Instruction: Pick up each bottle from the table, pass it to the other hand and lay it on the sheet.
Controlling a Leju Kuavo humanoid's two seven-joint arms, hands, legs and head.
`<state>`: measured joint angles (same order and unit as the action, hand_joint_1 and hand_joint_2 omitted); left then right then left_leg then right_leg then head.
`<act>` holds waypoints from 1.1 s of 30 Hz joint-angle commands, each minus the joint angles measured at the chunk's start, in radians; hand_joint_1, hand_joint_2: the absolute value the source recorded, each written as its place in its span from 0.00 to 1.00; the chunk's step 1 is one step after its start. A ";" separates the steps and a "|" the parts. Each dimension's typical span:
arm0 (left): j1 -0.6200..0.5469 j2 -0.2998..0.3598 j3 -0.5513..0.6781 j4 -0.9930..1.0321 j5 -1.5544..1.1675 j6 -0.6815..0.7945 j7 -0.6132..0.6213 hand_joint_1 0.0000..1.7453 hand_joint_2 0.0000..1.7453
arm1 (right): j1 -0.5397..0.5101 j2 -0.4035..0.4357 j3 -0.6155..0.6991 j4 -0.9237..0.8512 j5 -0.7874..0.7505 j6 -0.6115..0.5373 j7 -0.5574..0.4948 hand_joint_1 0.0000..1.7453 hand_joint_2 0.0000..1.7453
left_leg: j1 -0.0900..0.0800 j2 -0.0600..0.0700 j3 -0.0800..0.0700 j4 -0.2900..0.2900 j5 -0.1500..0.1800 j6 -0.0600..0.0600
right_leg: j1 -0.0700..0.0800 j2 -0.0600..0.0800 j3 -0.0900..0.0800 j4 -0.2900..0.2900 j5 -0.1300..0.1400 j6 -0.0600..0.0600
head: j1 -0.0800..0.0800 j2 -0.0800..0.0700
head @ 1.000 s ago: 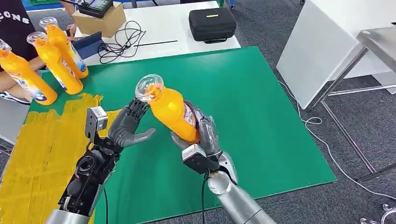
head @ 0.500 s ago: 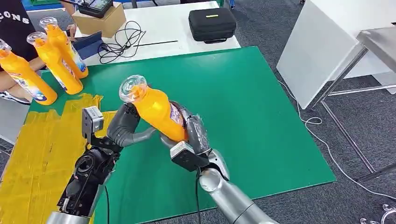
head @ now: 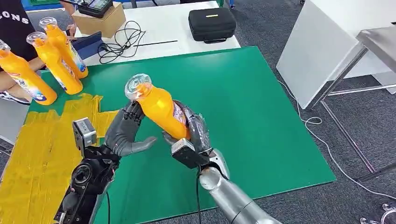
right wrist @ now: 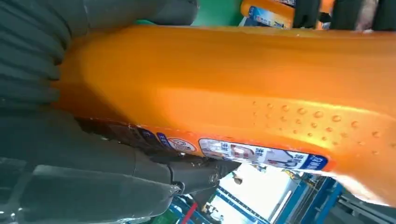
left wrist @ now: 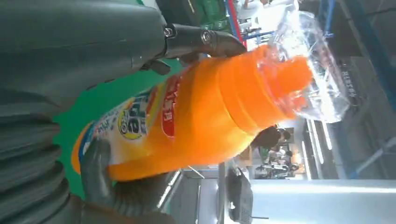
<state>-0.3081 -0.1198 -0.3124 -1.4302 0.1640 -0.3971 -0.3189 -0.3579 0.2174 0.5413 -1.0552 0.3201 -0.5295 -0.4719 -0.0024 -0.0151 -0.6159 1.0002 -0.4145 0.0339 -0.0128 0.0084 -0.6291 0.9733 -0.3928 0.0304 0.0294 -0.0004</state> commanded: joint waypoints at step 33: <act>-0.090 0.001 0.000 0.130 0.038 0.025 0.005 0.00 1.00 | -0.101 0.105 0.308 0.338 0.138 0.195 -0.034 1.00 1.00 | 0.002 0.001 0.005 0.000 -0.002 -0.002 | 0.002 -0.001 0.005 0.000 -0.002 -0.001 | 0.000 0.000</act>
<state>-0.3174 -0.1244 -0.2914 -1.4221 0.1957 -0.3765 -0.3250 -0.4092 0.3044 0.6592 -0.8552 0.4379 -0.3883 -0.4906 -0.0013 -0.0148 -0.6163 1.0001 -0.4147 0.0333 -0.0115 0.0087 -0.6296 0.9734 -0.3929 0.0302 0.0290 -0.0004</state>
